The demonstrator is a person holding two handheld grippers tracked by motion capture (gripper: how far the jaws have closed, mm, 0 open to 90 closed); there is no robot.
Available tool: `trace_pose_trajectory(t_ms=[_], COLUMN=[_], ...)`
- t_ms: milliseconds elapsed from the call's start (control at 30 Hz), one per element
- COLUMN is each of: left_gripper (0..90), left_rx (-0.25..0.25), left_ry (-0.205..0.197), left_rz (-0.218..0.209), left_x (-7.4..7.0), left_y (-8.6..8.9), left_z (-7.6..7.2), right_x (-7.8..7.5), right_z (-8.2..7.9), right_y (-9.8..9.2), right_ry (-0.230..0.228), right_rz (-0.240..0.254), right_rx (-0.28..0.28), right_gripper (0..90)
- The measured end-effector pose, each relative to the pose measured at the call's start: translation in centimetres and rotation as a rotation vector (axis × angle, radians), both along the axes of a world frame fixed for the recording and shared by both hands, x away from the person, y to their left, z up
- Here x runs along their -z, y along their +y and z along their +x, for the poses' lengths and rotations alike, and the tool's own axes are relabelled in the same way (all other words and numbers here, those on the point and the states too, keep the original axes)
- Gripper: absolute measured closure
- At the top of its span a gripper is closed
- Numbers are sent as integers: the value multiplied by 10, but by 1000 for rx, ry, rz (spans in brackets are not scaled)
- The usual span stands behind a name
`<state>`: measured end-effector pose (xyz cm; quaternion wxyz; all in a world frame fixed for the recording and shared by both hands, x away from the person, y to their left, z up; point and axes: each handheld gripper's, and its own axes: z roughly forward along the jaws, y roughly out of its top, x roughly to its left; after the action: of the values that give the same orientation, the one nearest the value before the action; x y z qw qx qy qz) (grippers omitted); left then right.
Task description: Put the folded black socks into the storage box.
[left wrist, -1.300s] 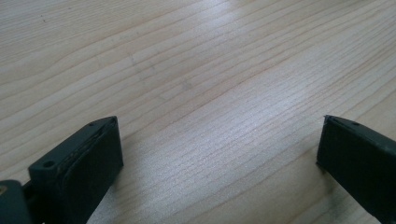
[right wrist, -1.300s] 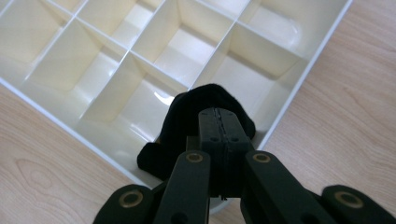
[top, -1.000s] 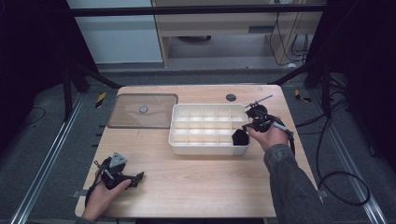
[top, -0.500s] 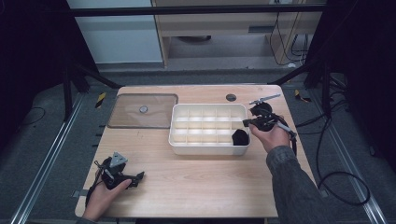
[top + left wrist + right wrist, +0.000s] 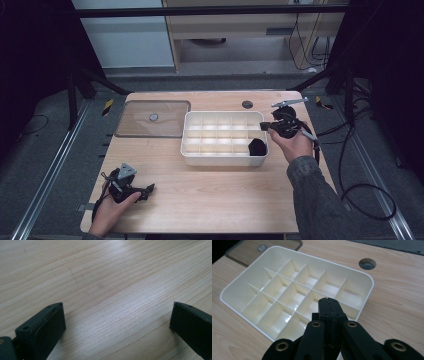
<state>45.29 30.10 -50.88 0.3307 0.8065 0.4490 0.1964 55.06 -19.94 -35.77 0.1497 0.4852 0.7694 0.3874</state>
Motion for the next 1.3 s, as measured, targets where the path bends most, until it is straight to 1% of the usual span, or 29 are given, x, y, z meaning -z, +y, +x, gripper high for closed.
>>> trace_pose_trajectory(t_ms=[167,333,500,600,667,733,800,900,967,1033,1133,1233,1300], left_gripper=[0,0,0,0,0,0,0,0,0,0,0,0,0], left_rx=[0,0,-1,-2,-2,-3,-2,-1,-1,-1,-1,-1,-2], left_ry=[0,0,0,-1,-1,-2,-1,-1,-1,-1,-1,-1,-1], left_rz=[0,-1,-1,-4,-4,-4,-4,-2,-2,-2,-3,-2,-3], left_x=[0,0,0,0,0,0,0,0,0,0,0,0,0], left_y=[0,0,0,0,0,-1,0,0,0,0,0,0,0], left_z=[0,0,0,0,0,0,0,0,0,0,0,0,0], right_x=[-7,-14,-19,-21,-22,-22,-21,-18,-16,-14,-12,-10,-7], right_z=[-6,-14,-22,-26,-28,-30,-31,-33,-36,-39,-46,-52,-56], right_y=[-2,0,2,4,6,6,6,4,3,1,-3,-7,-9], right_ry=[-26,-49,-76,-84,-88,-91,-96,-105,-110,-109,-123,-154,-162], right_rz=[34,53,57,65,61,72,66,63,60,66,58,36,39], right_rx=[2,-14,-31,-42,-49,-50,-48,-33,-22,-17,9,27,35], right_gripper=[900,900,900,900,900,900,887,744,620,535,375,264,195])
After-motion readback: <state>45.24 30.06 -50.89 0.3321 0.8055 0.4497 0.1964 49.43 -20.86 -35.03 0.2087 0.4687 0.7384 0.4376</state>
